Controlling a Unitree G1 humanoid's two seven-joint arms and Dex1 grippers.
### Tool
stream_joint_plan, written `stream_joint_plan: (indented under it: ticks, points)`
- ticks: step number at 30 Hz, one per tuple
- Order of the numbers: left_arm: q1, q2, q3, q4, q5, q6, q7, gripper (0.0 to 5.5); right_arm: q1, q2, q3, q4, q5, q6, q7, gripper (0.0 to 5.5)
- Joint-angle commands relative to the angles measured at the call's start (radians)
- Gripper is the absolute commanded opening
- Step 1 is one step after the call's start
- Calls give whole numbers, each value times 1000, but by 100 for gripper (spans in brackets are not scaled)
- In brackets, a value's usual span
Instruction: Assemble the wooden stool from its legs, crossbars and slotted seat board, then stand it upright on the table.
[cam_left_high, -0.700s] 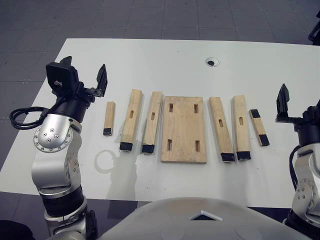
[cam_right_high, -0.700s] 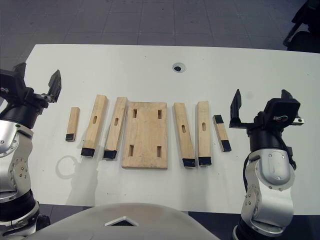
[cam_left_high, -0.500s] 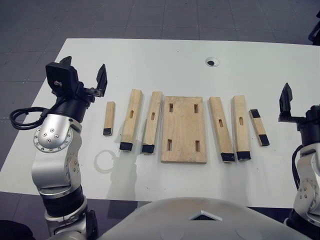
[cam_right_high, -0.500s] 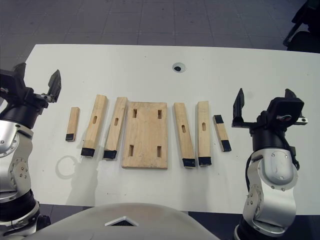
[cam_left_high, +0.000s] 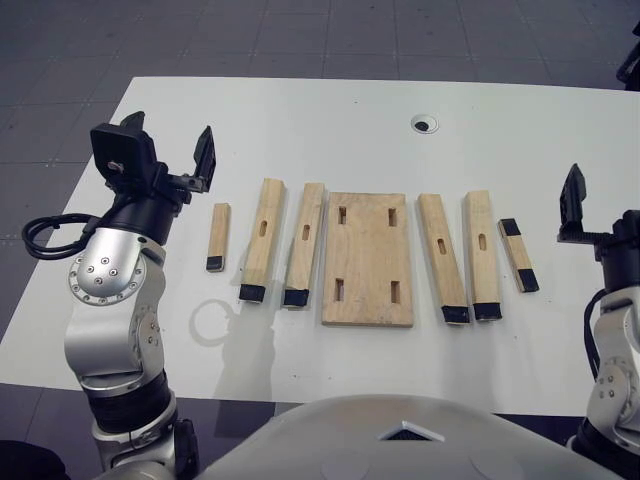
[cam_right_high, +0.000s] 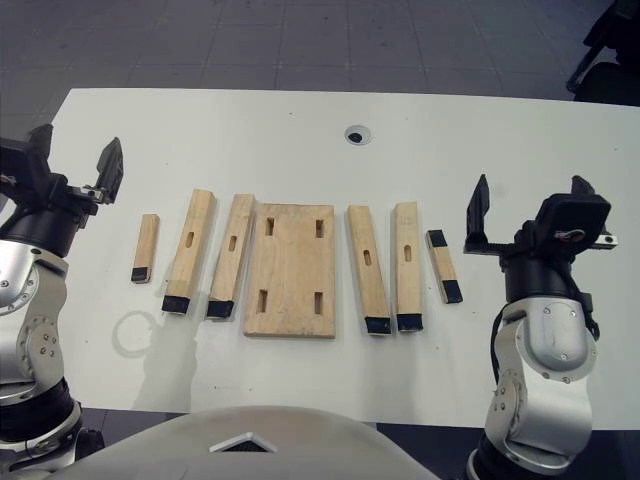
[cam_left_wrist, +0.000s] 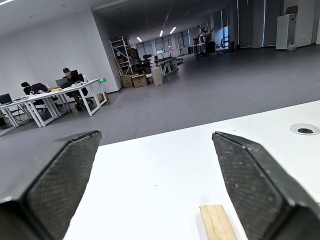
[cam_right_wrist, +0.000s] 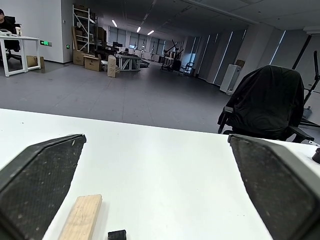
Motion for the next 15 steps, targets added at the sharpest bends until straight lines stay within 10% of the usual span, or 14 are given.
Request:
stream_joint_plan:
  ticks: [1, 15]
  points:
    - [-9, -1, 7, -13, -5, 16, 6, 408, -6, -5, -11, -16, 12, 16, 6, 525]
    - [-6, 3, 8, -16, -5, 15, 4, 408, -1, -11, -27, -28, 24, 23, 12, 525]
